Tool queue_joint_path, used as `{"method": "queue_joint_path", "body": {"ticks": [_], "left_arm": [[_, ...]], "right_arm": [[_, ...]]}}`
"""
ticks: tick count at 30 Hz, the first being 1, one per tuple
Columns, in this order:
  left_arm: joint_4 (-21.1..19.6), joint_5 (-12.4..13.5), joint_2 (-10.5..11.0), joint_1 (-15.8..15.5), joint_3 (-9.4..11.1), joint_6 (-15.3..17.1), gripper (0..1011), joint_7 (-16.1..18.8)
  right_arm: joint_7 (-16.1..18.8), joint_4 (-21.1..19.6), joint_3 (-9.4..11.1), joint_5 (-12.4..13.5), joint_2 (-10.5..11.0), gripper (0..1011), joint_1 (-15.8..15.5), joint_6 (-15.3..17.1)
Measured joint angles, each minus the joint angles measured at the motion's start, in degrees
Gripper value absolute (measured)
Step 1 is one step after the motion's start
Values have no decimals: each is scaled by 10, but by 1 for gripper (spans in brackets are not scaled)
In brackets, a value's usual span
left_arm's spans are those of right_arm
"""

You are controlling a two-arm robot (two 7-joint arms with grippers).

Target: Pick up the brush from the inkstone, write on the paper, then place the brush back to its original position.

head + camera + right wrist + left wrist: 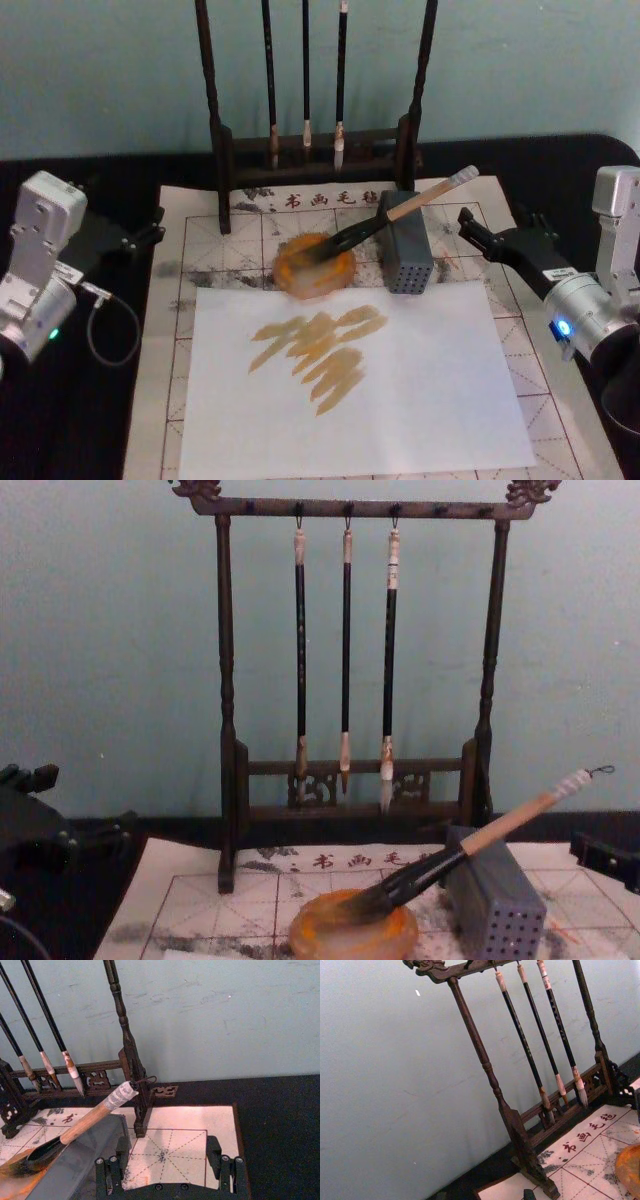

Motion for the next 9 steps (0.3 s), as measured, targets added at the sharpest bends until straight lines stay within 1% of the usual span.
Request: {"method": "queue_joint_path", "body": {"ticks": [9], "left_arm": [[0,0,0,0,0,0,1001,0]], "right_arm": [[0,0,0,0,0,1000,0,0]]}}
